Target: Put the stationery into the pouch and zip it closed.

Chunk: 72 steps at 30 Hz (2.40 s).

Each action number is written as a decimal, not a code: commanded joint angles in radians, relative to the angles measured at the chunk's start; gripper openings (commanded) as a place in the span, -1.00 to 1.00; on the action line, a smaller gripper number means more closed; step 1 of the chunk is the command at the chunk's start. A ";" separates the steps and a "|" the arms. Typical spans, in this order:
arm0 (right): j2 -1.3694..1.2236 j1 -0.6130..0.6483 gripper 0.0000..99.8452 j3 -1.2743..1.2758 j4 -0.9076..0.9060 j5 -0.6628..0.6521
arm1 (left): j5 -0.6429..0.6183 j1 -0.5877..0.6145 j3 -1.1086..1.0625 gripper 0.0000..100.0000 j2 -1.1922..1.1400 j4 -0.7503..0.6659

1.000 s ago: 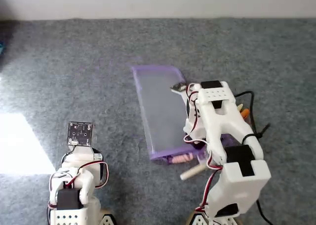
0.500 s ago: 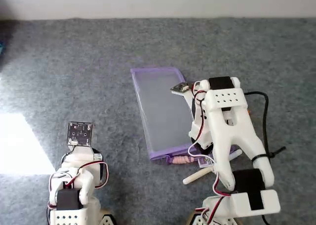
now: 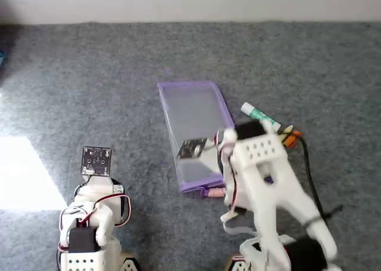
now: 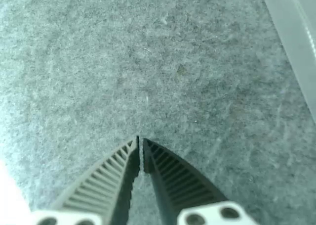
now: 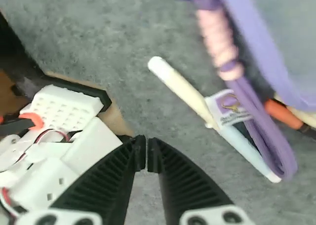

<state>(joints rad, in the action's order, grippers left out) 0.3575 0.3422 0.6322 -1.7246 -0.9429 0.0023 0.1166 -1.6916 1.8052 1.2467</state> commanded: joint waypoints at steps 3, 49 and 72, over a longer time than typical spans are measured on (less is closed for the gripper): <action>0.280 0.094 -0.83 0.218 0.156 -0.021 | 0.009 -0.002 0.008 -0.97 0.011 0.003; 0.018 0.064 -0.91 0.040 0.529 0.075 | 0.009 -0.002 0.008 -0.97 0.011 0.003; -0.308 0.117 -0.58 0.038 0.622 0.071 | 0.009 -0.002 0.008 -0.97 0.011 0.003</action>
<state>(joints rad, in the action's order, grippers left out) 0.0690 0.4664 0.7165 -1.1170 -0.8769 0.0023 0.1166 -1.6916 1.8052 1.2467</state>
